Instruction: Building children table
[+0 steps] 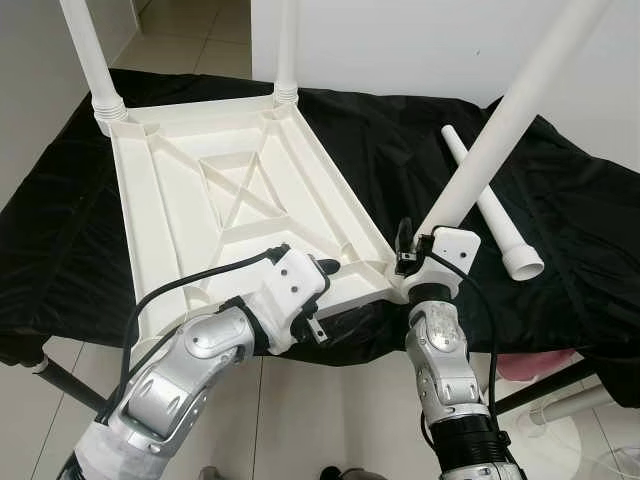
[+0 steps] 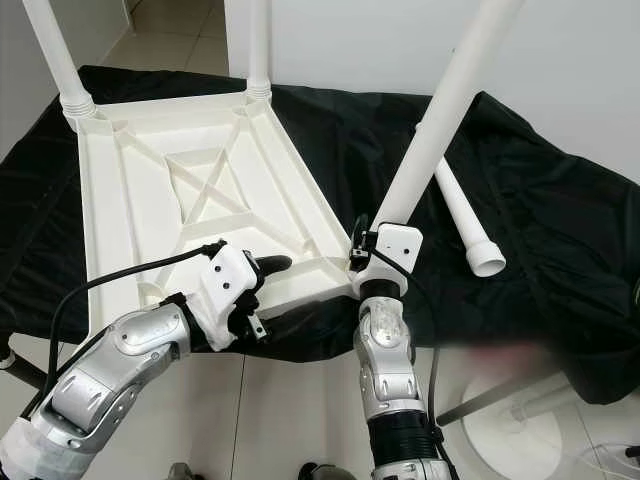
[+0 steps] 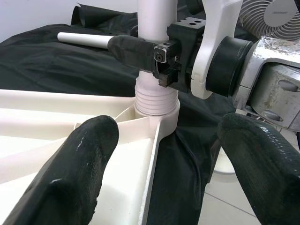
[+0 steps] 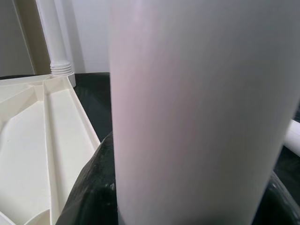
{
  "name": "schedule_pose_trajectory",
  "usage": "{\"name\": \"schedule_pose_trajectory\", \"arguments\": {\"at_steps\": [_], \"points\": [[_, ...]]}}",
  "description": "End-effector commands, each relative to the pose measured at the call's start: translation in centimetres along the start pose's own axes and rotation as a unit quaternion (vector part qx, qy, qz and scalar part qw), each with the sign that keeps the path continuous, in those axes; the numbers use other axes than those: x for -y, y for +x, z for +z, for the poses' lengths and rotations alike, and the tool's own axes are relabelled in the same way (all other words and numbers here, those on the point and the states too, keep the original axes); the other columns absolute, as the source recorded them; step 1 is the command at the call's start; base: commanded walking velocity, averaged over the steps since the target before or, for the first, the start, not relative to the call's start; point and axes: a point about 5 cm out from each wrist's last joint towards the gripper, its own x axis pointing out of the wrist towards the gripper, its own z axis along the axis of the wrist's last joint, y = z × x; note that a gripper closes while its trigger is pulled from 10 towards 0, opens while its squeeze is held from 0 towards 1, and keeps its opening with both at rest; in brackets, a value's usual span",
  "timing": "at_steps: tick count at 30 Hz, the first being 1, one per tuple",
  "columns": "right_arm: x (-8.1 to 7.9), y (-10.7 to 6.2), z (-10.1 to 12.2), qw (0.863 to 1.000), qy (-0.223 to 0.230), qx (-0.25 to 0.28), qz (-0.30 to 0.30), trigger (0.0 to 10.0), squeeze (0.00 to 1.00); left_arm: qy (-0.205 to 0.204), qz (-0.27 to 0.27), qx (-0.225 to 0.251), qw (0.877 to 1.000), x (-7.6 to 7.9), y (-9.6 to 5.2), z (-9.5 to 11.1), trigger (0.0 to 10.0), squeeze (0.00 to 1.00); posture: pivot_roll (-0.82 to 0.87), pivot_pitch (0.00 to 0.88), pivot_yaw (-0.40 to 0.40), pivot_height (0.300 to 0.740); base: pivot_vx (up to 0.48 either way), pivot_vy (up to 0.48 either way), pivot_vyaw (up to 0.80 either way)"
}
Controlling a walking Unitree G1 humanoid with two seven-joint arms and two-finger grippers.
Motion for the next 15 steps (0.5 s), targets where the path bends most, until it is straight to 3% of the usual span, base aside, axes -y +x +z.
{"name": "schedule_pose_trajectory", "arguments": {"at_steps": [1,8,9,15], "points": [[0.7,-1.5,-3.5,0.996,-0.011,-0.089,-0.017,10.0,0.00,0.005,-0.020,-0.005,1.000,0.2,0.0,-0.2,10.0,0.00,0.04,0.117,-0.066,0.740,0.000,0.000,0.00],[0.8,-1.4,-2.8,0.998,-0.008,-0.059,0.022,10.0,0.00,0.005,-0.018,-0.006,1.000,0.2,0.0,-0.2,10.0,0.00,0.04,0.112,-0.070,0.740,0.000,0.000,0.00],[1.0,-1.3,-2.5,0.998,0.000,-0.052,0.032,10.0,1.00,0.005,-0.019,-0.005,1.000,0.2,0.0,-0.2,10.0,0.00,0.04,0.112,-0.070,0.740,0.000,0.000,0.00],[2.0,-0.6,-1.7,0.998,-0.004,-0.026,0.053,10.0,1.00,0.005,-0.020,-0.005,1.000,0.3,0.0,-0.2,10.0,0.00,0.04,0.107,-0.073,0.740,0.000,0.000,0.00]]}}
